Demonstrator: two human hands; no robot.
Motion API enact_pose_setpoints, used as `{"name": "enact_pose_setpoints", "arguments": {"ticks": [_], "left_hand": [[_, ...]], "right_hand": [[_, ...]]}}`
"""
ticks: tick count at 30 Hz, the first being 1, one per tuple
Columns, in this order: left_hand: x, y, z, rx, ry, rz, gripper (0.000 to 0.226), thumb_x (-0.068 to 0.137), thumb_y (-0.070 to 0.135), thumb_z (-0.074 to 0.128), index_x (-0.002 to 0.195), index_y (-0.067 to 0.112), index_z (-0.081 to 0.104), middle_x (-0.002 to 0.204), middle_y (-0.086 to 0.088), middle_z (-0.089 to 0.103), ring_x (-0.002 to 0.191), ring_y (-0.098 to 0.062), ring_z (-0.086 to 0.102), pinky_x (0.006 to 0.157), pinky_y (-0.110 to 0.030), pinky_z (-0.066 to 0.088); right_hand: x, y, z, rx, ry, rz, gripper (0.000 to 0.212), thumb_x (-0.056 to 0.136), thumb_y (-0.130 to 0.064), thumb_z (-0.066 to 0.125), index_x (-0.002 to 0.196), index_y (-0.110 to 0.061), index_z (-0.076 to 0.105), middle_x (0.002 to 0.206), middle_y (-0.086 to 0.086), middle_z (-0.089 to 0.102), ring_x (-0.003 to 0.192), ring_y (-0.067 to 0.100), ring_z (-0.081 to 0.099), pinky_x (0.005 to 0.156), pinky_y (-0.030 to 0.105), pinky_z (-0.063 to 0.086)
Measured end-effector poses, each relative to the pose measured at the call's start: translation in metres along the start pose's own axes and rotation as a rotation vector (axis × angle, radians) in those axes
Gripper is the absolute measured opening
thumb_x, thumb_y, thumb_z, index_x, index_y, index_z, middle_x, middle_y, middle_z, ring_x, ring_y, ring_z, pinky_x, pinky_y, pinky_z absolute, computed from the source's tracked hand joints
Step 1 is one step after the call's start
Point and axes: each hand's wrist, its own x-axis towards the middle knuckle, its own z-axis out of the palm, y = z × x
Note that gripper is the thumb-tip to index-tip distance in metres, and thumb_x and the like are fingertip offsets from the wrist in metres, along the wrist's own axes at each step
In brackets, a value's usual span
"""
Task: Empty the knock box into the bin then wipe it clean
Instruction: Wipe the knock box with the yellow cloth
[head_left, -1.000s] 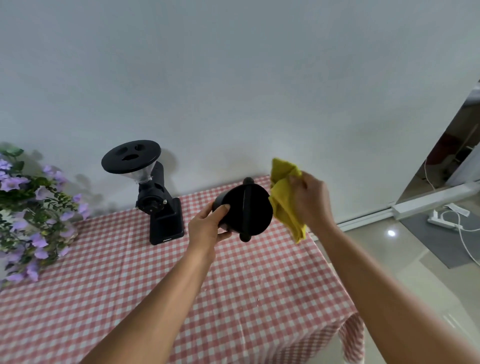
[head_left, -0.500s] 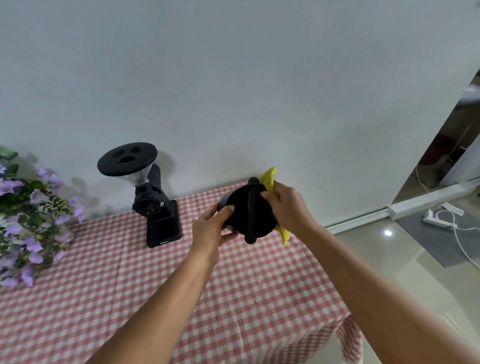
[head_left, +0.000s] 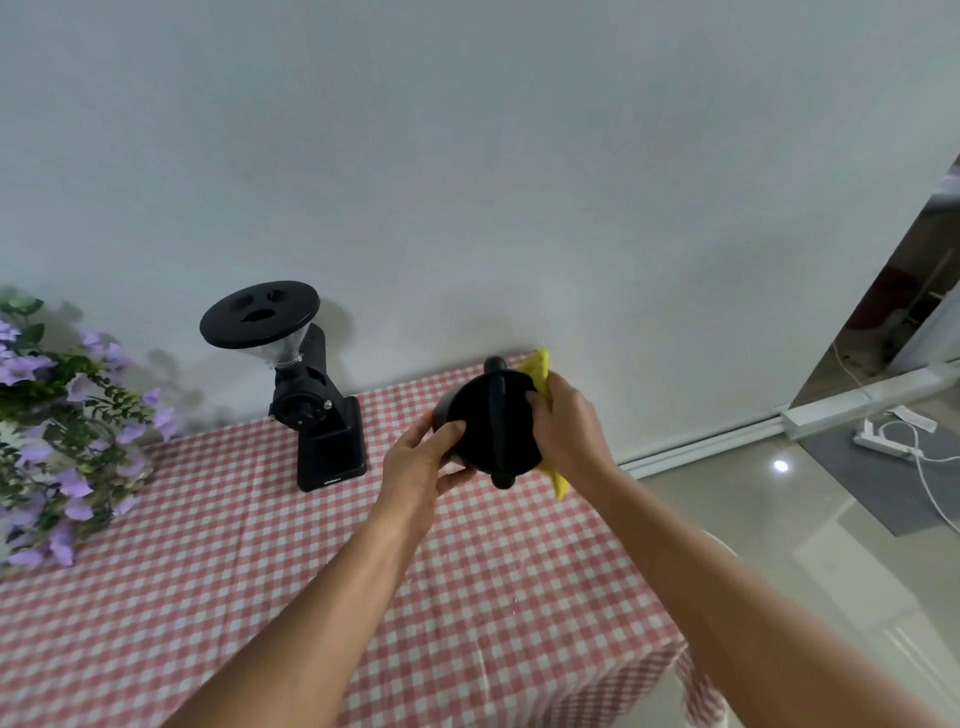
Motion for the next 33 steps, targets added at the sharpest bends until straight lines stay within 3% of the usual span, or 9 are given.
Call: {"name": "enact_pose_setpoints", "arguments": {"ticks": [4, 8, 11, 15, 17, 20, 24, 29, 33], "left_hand": [[0.003, 0.010, -0.001, 0.037, -0.054, 0.009, 0.038, 0.087, 0.014, 0.075, 0.124, 0.015, 0.068, 0.109, -0.009, 0.077, 0.100, -0.028, 0.074, 0.072, -0.045, 0.062], [0.005, 0.011, 0.002, -0.064, 0.048, -0.020, 0.032, 0.084, 0.014, 0.077, 0.116, 0.016, 0.072, 0.101, -0.008, 0.079, 0.097, -0.030, 0.074, 0.070, -0.048, 0.063], [0.007, 0.005, 0.003, -0.119, 0.106, -0.043, 0.039, 0.084, 0.016, 0.077, 0.122, 0.015, 0.069, 0.109, -0.012, 0.076, 0.098, -0.032, 0.073, 0.070, -0.045, 0.062], [0.002, -0.004, 0.003, -0.142, 0.044, -0.079, 0.049, 0.085, 0.011, 0.075, 0.132, 0.013, 0.059, 0.121, -0.019, 0.070, 0.102, -0.033, 0.071, 0.077, -0.047, 0.062], [0.001, 0.000, 0.004, 0.040, 0.052, -0.029, 0.062, 0.083, 0.009, 0.078, 0.138, 0.018, 0.051, 0.129, -0.014, 0.065, 0.108, -0.029, 0.068, 0.079, -0.042, 0.060], [0.005, 0.014, 0.004, 0.743, 0.122, 0.372, 0.084, 0.080, 0.013, 0.079, 0.149, 0.034, 0.036, 0.154, -0.005, 0.040, 0.134, -0.023, 0.046, 0.090, -0.028, 0.045], [0.003, 0.028, 0.005, 1.453, -0.098, 0.779, 0.087, 0.085, 0.014, 0.071, 0.155, 0.042, 0.028, 0.157, -0.002, 0.041, 0.135, -0.025, 0.049, 0.083, -0.029, 0.054], [-0.004, 0.023, 0.003, 1.458, -0.165, 0.705, 0.065, 0.084, 0.030, 0.070, 0.145, 0.033, 0.049, 0.110, 0.003, 0.073, 0.095, -0.021, 0.069, 0.073, -0.033, 0.056], [-0.007, 0.017, 0.002, 1.261, -0.216, 0.432, 0.064, 0.081, 0.038, 0.074, 0.141, 0.043, 0.051, 0.114, 0.011, 0.073, 0.101, -0.014, 0.069, 0.076, -0.020, 0.052]], "right_hand": [[0.006, -0.004, -0.013, -0.167, -0.045, -0.321, 0.033, 0.100, -0.021, 0.042, 0.132, -0.019, 0.053, 0.108, 0.006, 0.066, 0.084, 0.026, 0.059, 0.069, 0.036, 0.043], [0.003, 0.000, -0.002, 0.079, -0.038, -0.020, 0.014, 0.100, -0.018, 0.046, 0.100, -0.016, 0.060, 0.078, -0.003, 0.062, 0.073, 0.019, 0.055, 0.059, 0.029, 0.039], [-0.004, 0.006, 0.010, 0.243, -0.139, 0.254, 0.016, 0.099, -0.016, 0.045, 0.089, -0.012, 0.056, 0.074, 0.002, 0.056, 0.066, 0.017, 0.051, 0.060, 0.031, 0.041], [-0.002, 0.007, 0.008, 0.176, -0.122, 0.254, 0.013, 0.091, -0.004, 0.043, 0.093, -0.007, 0.056, 0.074, 0.003, 0.056, 0.069, 0.020, 0.053, 0.057, 0.028, 0.041], [0.002, 0.006, 0.002, 0.028, -0.084, 0.127, 0.017, 0.089, -0.002, 0.042, 0.098, -0.009, 0.055, 0.078, 0.001, 0.056, 0.074, 0.023, 0.054, 0.057, 0.029, 0.038], [0.005, 0.007, -0.002, -0.229, -0.100, -0.070, 0.018, 0.093, -0.008, 0.042, 0.107, -0.010, 0.053, 0.086, 0.007, 0.056, 0.077, 0.031, 0.055, 0.064, 0.032, 0.037], [0.007, 0.010, 0.001, -0.506, -0.145, -0.325, 0.029, 0.091, -0.012, 0.051, 0.120, -0.014, 0.050, 0.106, 0.013, 0.065, 0.084, 0.038, 0.064, 0.063, 0.034, 0.034], [0.007, 0.022, 0.003, -0.531, -0.100, -0.428, 0.022, 0.090, -0.021, 0.053, 0.111, -0.021, 0.051, 0.103, 0.003, 0.067, 0.078, 0.030, 0.065, 0.058, 0.032, 0.036], [0.005, 0.031, 0.007, -0.527, -0.076, -0.454, 0.020, 0.089, -0.024, 0.054, 0.110, -0.023, 0.055, 0.101, 0.000, 0.068, 0.075, 0.027, 0.065, 0.057, 0.031, 0.039]]}}
